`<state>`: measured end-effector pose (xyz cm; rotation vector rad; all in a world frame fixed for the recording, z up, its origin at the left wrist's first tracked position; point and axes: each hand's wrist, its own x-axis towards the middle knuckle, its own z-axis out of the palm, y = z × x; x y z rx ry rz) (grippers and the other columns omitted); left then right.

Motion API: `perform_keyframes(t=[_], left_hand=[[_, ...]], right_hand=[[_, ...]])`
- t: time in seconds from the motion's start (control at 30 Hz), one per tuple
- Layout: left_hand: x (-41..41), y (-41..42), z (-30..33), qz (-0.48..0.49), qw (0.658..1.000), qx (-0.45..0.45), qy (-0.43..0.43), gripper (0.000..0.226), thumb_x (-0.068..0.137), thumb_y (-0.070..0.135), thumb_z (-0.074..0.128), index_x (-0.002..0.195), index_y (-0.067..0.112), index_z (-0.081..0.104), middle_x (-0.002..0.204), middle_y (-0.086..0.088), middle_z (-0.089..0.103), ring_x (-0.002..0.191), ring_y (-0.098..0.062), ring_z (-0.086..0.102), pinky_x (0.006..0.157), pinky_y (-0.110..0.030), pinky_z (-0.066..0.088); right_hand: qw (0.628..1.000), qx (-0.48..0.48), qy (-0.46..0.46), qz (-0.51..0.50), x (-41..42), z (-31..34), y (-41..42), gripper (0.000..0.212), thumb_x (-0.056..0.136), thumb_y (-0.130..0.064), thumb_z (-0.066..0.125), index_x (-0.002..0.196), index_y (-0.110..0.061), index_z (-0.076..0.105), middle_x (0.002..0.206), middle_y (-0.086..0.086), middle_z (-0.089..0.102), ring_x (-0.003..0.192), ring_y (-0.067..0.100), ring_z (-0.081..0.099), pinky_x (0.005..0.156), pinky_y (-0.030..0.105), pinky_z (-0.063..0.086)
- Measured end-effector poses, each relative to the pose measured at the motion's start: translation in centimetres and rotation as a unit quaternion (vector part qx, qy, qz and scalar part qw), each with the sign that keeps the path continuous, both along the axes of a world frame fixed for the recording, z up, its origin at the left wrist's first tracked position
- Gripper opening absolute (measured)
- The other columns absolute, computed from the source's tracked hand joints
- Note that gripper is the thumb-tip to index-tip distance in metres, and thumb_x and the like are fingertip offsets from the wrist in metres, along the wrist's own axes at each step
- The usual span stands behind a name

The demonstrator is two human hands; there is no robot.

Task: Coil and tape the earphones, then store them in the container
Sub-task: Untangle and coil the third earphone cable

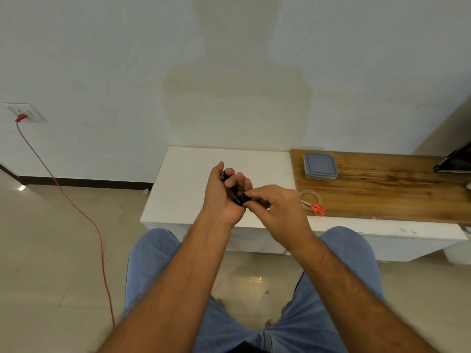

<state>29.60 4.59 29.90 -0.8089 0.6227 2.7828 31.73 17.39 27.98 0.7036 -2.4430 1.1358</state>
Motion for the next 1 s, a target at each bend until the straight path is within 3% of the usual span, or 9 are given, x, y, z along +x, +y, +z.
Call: perform_keyframes(t=[0.1,0.2,0.33,0.5,0.6,0.8,1.0], left_hand=[[0.1,-0.4,-0.4,-0.015,1.0,-0.006,-0.014,0.036,0.093,0.038,0.055,0.063,0.018,0.051,0.043,0.008,0.037,0.046,-0.011,0.044,0.047,-0.02,0.045],[0.2,-0.6,-0.4,-0.009,1.0,-0.026,0.004,0.035,0.096,0.036,0.053,0.066,0.017,0.05,0.044,0.007,0.04,0.048,-0.011,0.056,0.054,-0.023,0.05],[0.3,-1.0,0.1,-0.006,0.998,-0.042,0.046,0.037,0.098,0.034,0.049,0.066,0.016,0.049,0.044,0.005,0.04,0.066,-0.014,0.072,0.067,-0.03,0.053],[0.2,-1.3,0.6,0.004,0.998,-0.03,0.054,0.038,0.098,0.034,0.05,0.066,0.014,0.051,0.04,0.005,0.034,0.074,-0.019,0.073,0.072,-0.035,0.056],[0.4,-1.5,0.1,-0.017,0.998,-0.047,0.044,0.038,0.099,0.035,0.049,0.067,0.016,0.053,0.039,0.006,0.035,0.074,-0.017,0.073,0.063,-0.03,0.055],[0.5,-1.5,0.1,-0.045,0.995,-0.062,0.061,0.039,0.1,0.037,0.045,0.07,0.014,0.055,0.041,0.005,0.035,0.092,-0.021,0.073,0.076,-0.038,0.049],[-0.4,-1.7,0.0,-0.037,0.994,-0.076,0.062,0.037,0.099,0.037,0.047,0.076,0.011,0.059,0.047,0.003,0.051,0.093,-0.025,0.073,0.076,-0.039,0.051]], right_hand=[[0.999,0.045,0.016,0.012,0.1,0.0,-0.4,0.014,0.079,-0.01,0.076,0.092,-0.008,0.076,0.077,0.003,0.072,0.069,0.015,0.064,0.062,0.031,0.055],[0.996,0.077,0.035,0.012,-0.1,0.3,-0.9,0.009,0.079,-0.015,0.075,0.086,-0.01,0.076,0.074,0.002,0.069,0.067,0.015,0.062,0.06,0.029,0.054],[0.995,0.087,0.054,-0.002,-0.5,0.5,-1.4,0.013,0.081,-0.019,0.072,0.09,-0.012,0.077,0.076,0.003,0.069,0.068,0.017,0.062,0.059,0.034,0.055],[0.997,0.053,0.059,-0.016,-0.5,0.3,-2.0,0.017,0.083,-0.017,0.073,0.1,-0.015,0.076,0.085,0.0,0.071,0.072,0.011,0.061,0.065,0.021,0.049],[0.997,0.064,0.033,0.008,-0.7,0.1,-2.1,0.013,0.084,-0.019,0.07,0.095,-0.015,0.077,0.083,0.0,0.072,0.074,0.014,0.064,0.065,0.029,0.054],[0.992,0.098,-0.082,0.024,-1.9,0.6,-1.5,0.009,0.085,-0.024,0.071,0.087,-0.015,0.075,0.078,0.0,0.067,0.068,0.014,0.057,0.065,0.036,0.05],[0.992,0.093,-0.066,0.049,-2.5,-0.5,-2.0,0.011,0.088,-0.024,0.067,0.094,-0.019,0.075,0.085,-0.003,0.068,0.071,0.014,0.058,0.065,0.039,0.051]])
